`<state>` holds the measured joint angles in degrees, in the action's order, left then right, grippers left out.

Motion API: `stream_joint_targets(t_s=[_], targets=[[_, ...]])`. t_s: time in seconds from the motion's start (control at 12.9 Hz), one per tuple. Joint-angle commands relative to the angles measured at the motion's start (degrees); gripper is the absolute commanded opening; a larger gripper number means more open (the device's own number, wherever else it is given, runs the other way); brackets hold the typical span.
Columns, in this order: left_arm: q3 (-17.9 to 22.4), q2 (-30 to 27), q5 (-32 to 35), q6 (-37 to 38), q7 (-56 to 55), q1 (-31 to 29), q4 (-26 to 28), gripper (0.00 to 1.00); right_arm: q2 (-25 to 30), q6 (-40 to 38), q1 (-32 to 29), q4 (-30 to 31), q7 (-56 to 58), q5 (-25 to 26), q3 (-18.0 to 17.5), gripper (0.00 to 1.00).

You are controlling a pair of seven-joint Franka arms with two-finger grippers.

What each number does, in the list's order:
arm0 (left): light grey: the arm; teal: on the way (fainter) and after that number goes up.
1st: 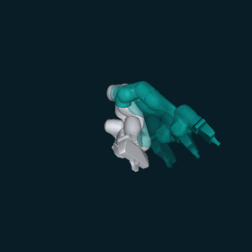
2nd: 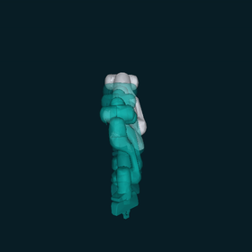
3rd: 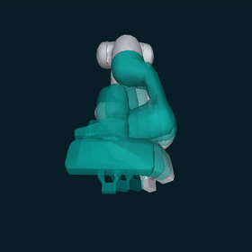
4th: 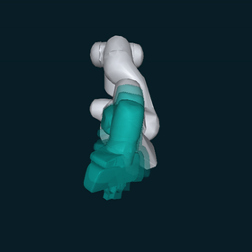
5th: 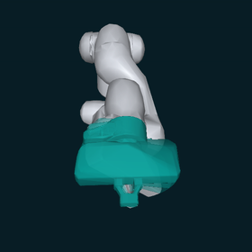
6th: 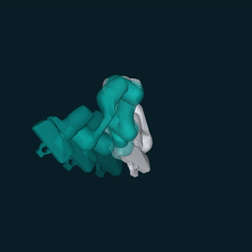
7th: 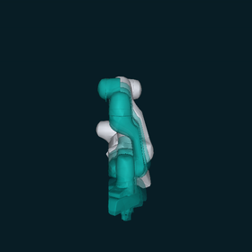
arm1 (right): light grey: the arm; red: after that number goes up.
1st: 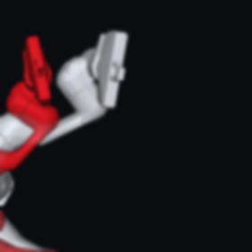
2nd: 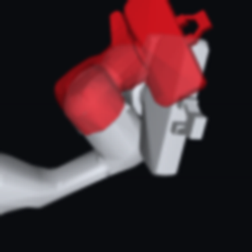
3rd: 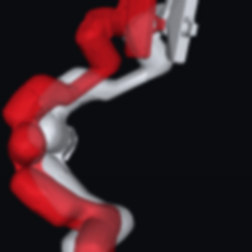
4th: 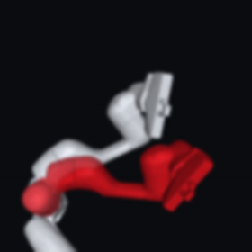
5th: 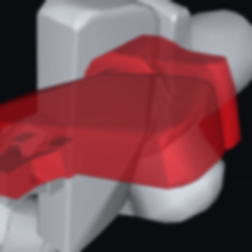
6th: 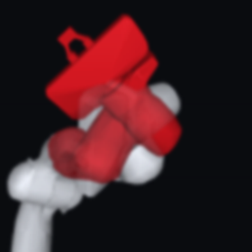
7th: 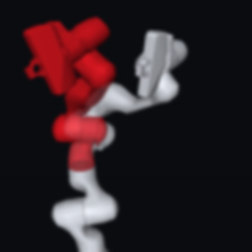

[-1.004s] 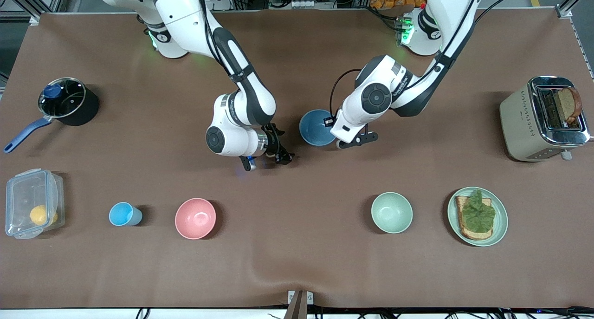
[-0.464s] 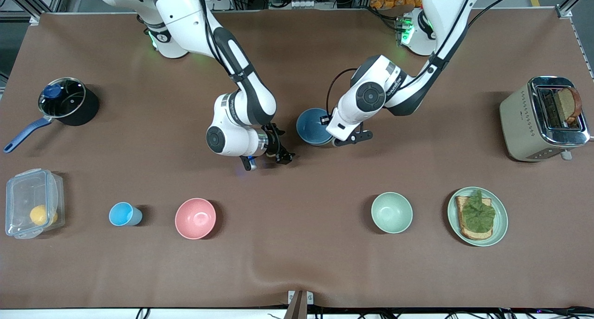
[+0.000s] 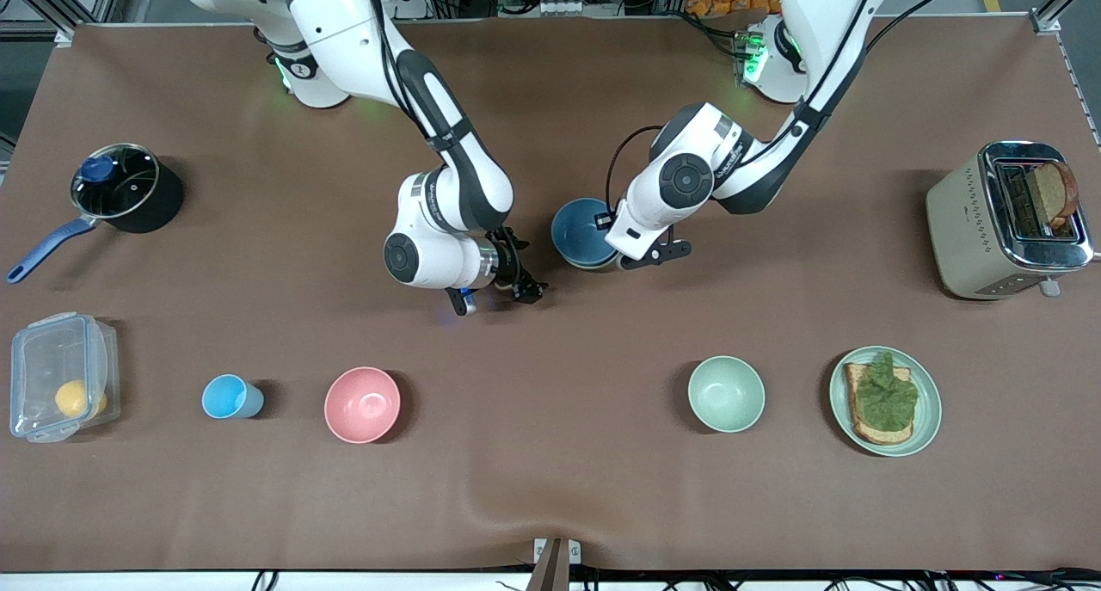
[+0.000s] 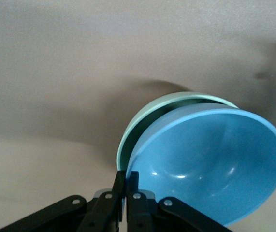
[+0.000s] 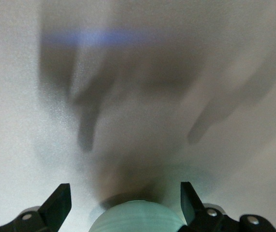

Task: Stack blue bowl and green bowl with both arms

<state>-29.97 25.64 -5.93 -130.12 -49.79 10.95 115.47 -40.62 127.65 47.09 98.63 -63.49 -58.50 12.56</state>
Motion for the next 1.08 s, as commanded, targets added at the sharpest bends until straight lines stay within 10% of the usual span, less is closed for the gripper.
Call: stream_joint_targets(t_s=[0.0, 0.08, 0.31, 0.7, 1.0], targets=[[-0.2, -0.3, -1.1, -0.8, -0.8, -0.6, 0.4, 0.32, 1.7, 0.2, 0.2, 1.6, 0.3, -0.3, -0.1, 1.0], [-0.2, 0.0, -1.1, -0.8, -0.8, -0.7, 0.0, 0.64, 1.7, 0.2, 0.2, 1.6, 0.2, -0.2, -0.1, 1.0], [-0.2, -0.2, -1.1, -0.7, -0.8, -0.7, -1.3, 1.0, 1.7, 0.1, 0.2, 1.6, 0.3, -0.2, -0.1, 1.0], [0.1, -10.0, -0.1, 6.6, 0.0, -5.5, -5.9, 1.0, 2.5, -0.3, -0.2, 1.6, 0.4, -0.2, 0.3, 1.0], [0.2, -12.2, 6.8, 27.8, 8.6, -12.0, -21.6, 1.0, 6.3, -9.8, -0.4, 1.2, 0.5, 4.0, 6.8, 1.0]])
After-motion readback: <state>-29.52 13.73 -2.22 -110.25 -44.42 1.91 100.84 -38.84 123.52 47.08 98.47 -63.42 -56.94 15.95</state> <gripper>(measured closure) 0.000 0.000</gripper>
